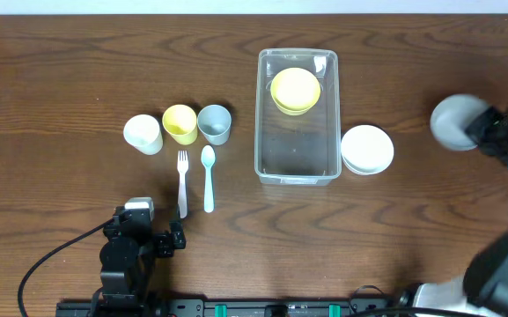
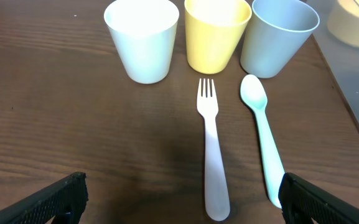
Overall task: Pack container
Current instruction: 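Move the right gripper to the grey bowl and grasp its rim, then place the grey bowl into the yellow bowl in the container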
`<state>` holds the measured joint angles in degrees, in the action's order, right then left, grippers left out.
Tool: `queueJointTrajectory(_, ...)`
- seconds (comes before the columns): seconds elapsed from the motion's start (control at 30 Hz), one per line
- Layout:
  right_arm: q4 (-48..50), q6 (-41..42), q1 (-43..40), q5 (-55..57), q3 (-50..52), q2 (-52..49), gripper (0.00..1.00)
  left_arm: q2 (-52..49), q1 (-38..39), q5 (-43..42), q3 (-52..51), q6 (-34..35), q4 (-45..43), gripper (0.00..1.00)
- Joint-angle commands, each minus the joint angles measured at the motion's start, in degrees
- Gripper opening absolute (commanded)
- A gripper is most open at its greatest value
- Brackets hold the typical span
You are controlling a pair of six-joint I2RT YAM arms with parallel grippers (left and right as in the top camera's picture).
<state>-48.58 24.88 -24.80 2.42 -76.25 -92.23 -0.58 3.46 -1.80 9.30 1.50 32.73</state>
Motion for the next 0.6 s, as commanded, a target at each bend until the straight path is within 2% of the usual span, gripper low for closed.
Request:
queueJointTrajectory(0.0,-0.1,1.4,4.2,-1.2,-3.6,9.6,0.01,0.3,-0.3,-0.6,-0.7,0.1,-0.2,0.98)
queueJointTrajectory(0.13,1.0,1.2,13.1,-5.4,-4.7,16.2,0.01,0.3,-0.3,-0.6,-0.7,0.1,-0.2,0.98)
queueJointTrajectory(0.27,4.4,1.2,24.1,-5.5,-4.6,15.9,0.01,0.3,-0.3,-0.6,-0.7,0.1,-0.2,0.98)
queueJointTrajectory(0.43,13.6,1.2,35.5,-5.5,-4.7,5.4,0.01,0.3,-0.3,-0.6,-0.7,0.1,-0.2,0.98)
queueJointTrajectory(0.57,20.2,1.3,38.3,-6.8,-7.4,-6.9,0.02,0.3,-0.3,-0.6,-0.7,0.1,-0.2,0.98)
